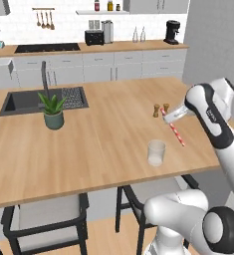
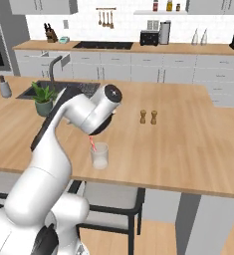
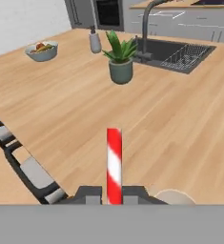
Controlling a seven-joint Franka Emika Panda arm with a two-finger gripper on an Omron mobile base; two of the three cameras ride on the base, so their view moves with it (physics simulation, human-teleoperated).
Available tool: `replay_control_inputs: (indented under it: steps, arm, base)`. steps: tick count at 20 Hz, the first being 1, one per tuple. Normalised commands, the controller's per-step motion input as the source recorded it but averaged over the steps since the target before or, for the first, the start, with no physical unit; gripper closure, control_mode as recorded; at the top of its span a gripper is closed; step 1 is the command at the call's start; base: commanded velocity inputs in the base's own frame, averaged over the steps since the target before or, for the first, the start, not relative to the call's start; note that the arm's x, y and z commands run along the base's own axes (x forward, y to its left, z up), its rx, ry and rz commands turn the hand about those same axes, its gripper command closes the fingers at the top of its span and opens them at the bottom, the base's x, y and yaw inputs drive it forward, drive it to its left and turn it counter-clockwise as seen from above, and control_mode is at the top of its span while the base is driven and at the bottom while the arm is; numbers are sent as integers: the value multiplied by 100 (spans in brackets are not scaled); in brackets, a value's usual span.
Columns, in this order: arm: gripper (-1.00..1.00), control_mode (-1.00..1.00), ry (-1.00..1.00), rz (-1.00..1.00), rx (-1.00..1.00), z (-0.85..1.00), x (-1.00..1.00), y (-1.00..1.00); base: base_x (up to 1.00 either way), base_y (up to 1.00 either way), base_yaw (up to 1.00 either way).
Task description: Take a straw from the drawer in front and place it inside the glass cup on the dining counter.
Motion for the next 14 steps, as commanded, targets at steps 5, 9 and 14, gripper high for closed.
replay_control_inputs:
  steps: [5, 9, 14]
  arm:
    - [100, -100, -16, 23, 25, 0, 6, 0]
    - [100, -100, -20, 20, 27, 6, 0, 0]
    - [100, -100, -17, 18, 26, 0, 0, 0]
  base:
    - [0, 0, 0]
    - [0, 0, 0]
    - [0, 0, 0]
